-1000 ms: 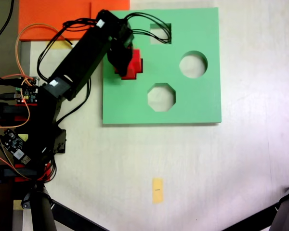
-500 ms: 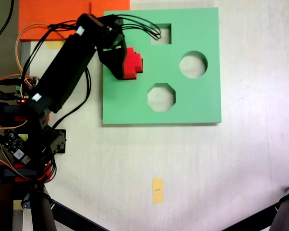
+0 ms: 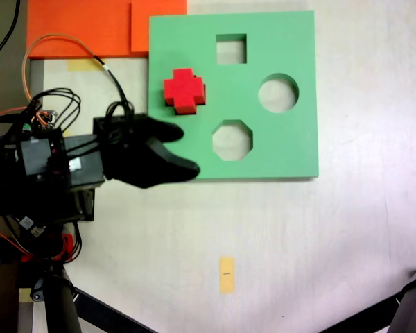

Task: Put the cross columnar block into the corresponding hole

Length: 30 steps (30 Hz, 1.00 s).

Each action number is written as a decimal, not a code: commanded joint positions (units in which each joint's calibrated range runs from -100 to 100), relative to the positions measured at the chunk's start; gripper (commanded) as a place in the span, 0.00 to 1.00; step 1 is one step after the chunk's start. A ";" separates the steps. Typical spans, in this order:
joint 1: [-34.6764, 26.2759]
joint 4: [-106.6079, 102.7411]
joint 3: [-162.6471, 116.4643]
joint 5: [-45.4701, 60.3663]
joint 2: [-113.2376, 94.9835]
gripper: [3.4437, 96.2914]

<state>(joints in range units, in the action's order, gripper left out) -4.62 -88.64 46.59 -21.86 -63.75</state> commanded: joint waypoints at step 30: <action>2.88 88.31 -146.59 20.02 -36.25 0.49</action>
<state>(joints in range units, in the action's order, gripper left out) -1.73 6.51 -98.73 -1.98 -99.45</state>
